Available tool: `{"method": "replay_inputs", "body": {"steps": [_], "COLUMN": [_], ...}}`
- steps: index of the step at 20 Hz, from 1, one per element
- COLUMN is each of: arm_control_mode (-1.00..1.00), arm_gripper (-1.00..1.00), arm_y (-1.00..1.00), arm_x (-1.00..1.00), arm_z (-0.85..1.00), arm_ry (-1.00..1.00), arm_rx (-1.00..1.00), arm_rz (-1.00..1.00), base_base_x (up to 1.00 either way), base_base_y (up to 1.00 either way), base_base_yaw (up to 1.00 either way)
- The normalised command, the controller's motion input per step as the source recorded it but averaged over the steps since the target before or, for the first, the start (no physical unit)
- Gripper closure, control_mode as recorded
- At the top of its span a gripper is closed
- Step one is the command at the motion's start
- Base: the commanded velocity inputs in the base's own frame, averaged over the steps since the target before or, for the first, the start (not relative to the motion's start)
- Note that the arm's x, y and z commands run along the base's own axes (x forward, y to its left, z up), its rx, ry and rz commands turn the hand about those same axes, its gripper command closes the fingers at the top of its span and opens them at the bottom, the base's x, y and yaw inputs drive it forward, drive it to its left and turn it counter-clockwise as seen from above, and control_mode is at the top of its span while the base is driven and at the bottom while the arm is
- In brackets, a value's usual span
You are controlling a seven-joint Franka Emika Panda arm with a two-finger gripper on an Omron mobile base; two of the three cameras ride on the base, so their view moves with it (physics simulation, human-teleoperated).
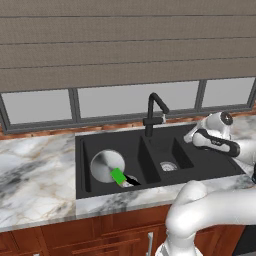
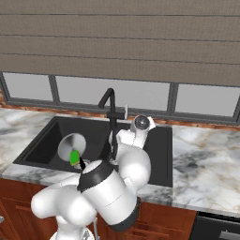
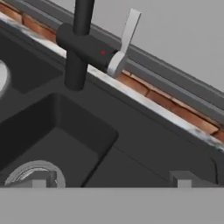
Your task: Pick the pan and sponge and place them into the sink. Then turn on the water.
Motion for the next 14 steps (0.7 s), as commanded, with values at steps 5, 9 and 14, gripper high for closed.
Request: {"method": "replay_inputs", "body": {"steps": [5,9,14], "arm_control_mode": [-1.00,-1.00,-1.00], "arm_gripper": [-1.00,-1.00,-1.00], "arm_y": [0.00,-0.02,-0.15], "arm_x": [-0.01,-0.03,0.00], "arm_z": [-0.35,0.06,0.40], "arm_ry": [0.00,0.00,0.00], "arm_rx": [-0.12,0.13,0.24], "arm_rz": [0.24,0.13,0.09], "base_base_x": [0.00,0.00,0.00], "base_base_y": [0.00,0.00,0.00], "base_base_yaw": [0.00,0.00,0.00]}}
